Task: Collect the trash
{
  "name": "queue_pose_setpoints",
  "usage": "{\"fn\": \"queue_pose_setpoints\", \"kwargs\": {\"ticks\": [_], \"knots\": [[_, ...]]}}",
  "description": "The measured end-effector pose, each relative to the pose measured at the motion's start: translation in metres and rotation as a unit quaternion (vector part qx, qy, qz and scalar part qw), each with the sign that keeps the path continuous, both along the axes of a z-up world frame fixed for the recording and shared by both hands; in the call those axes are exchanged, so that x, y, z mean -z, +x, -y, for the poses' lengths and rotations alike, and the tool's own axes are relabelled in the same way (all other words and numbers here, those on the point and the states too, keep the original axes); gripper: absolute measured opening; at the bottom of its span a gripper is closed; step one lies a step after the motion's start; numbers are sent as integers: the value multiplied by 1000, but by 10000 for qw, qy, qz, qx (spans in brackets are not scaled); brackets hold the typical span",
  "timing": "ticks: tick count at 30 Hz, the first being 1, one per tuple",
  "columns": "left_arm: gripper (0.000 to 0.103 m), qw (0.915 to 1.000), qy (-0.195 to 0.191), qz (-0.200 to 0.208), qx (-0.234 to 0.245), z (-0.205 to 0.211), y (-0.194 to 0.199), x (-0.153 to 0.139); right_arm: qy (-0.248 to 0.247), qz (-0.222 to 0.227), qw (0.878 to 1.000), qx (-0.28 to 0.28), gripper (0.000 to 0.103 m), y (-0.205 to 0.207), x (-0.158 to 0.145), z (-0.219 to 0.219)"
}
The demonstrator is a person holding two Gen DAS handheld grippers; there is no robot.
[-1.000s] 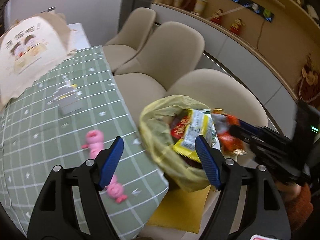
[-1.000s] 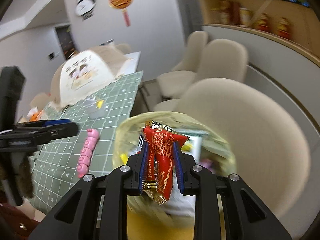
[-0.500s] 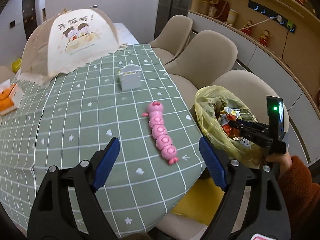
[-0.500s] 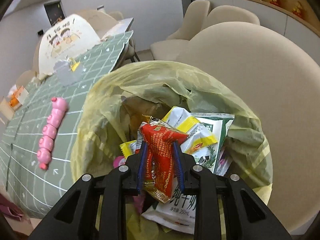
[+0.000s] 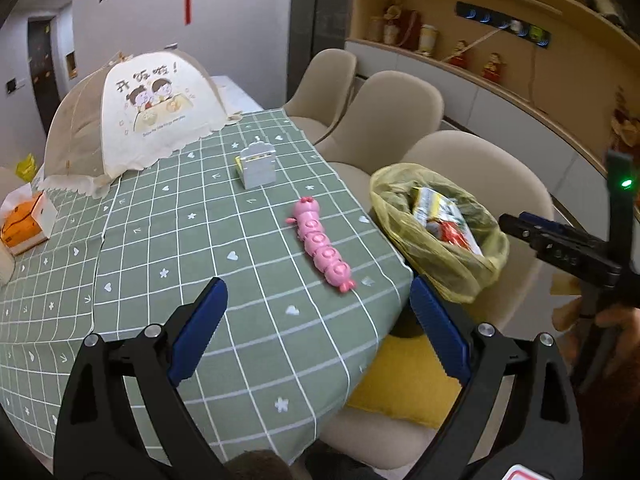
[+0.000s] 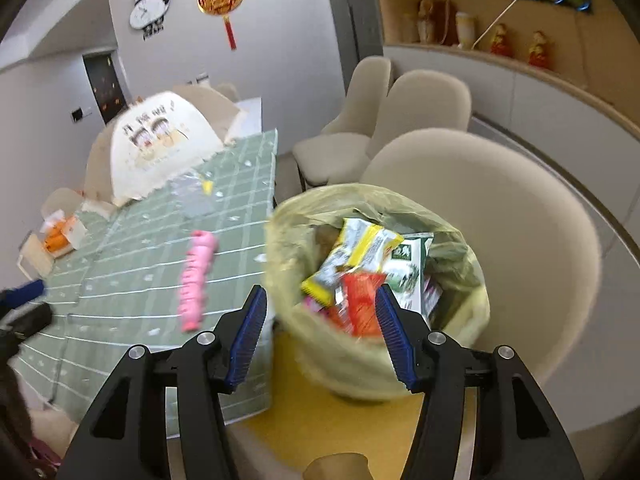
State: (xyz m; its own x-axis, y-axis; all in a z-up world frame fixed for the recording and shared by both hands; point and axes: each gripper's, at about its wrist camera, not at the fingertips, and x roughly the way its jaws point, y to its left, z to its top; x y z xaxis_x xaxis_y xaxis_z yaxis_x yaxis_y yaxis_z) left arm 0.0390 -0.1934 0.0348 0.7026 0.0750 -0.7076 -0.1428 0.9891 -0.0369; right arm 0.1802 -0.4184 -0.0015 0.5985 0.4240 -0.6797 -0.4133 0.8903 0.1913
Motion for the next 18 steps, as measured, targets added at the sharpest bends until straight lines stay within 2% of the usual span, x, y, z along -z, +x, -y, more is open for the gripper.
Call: {"fn": "queue_pose_setpoints", "kwargs": {"ticks": [4, 8, 13, 18], "knots": [[88, 9995, 224, 155, 180, 9, -28, -6, 99, 47, 9995, 303, 53, -61, -20, 4], [88, 9995, 107, 273, 140, 9, -56, -14, -43, 135, 9990, 434, 53, -117, -30, -7], [88, 9979, 463, 450, 56, 15, -85, -24, 83, 199, 9985, 501, 53, -161, -35, -17], [88, 9966, 574, 566, 181, 15, -107, -36, 116, 395, 9972, 617, 53, -196, -45, -26]]}}
